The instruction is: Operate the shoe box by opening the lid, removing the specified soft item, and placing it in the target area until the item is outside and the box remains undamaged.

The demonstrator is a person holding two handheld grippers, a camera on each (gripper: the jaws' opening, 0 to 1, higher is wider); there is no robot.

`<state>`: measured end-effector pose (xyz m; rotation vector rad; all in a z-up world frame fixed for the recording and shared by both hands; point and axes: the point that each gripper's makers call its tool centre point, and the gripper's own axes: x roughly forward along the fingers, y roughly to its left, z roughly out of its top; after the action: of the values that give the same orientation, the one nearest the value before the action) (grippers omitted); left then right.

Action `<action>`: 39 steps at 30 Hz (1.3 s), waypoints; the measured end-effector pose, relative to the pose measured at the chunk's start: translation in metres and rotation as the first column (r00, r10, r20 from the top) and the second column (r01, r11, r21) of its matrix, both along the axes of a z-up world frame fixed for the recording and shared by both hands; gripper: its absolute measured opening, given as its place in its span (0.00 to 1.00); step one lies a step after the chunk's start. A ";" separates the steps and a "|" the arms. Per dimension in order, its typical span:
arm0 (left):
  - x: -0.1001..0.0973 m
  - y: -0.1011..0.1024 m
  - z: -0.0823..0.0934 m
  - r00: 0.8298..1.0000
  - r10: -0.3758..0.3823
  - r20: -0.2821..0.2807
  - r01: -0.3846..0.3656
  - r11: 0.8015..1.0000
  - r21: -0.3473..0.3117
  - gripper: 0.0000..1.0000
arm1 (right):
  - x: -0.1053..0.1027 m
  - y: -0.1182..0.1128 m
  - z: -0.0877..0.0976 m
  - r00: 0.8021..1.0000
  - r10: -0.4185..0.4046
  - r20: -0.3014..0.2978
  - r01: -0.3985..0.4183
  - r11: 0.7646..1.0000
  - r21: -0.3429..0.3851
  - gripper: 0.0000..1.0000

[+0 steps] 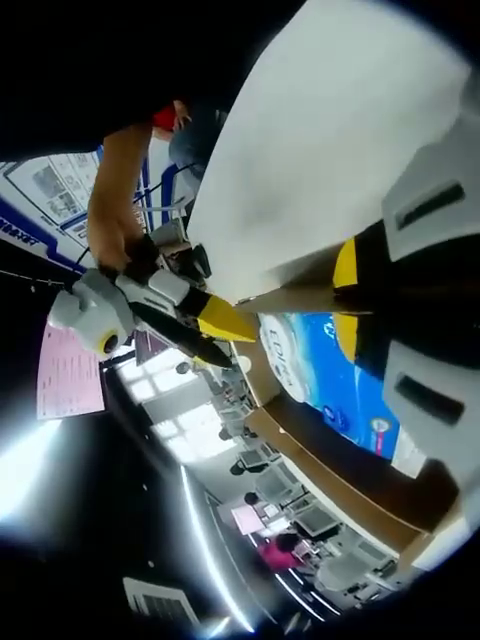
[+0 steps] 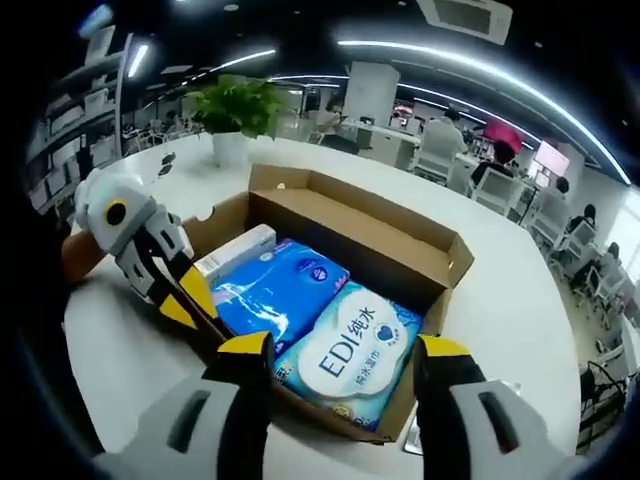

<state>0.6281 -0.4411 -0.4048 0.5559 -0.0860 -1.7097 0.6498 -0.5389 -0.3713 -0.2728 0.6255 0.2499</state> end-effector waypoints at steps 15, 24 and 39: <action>0.000 0.000 0.000 1.000 -0.002 0.008 0.002 1.000 -0.001 0.06 | 0.011 -0.011 -0.019 0.992 -0.076 -0.105 0.072 0.997 -0.042 0.61; 0.000 0.000 0.000 1.000 -0.001 0.009 0.001 1.000 -0.001 0.06 | 0.020 -0.010 -0.028 0.983 -0.098 -0.155 0.088 0.994 -0.070 0.61; -0.001 0.000 0.000 1.000 -0.002 0.015 0.003 1.000 -0.003 0.06 | 0.031 -0.008 -0.044 0.970 -0.122 -0.211 0.108 0.991 -0.078 0.58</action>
<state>0.6272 -0.4406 -0.4053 0.5664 -0.1002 -1.7078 0.6804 -0.5464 -0.4148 -0.2737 0.8628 0.1479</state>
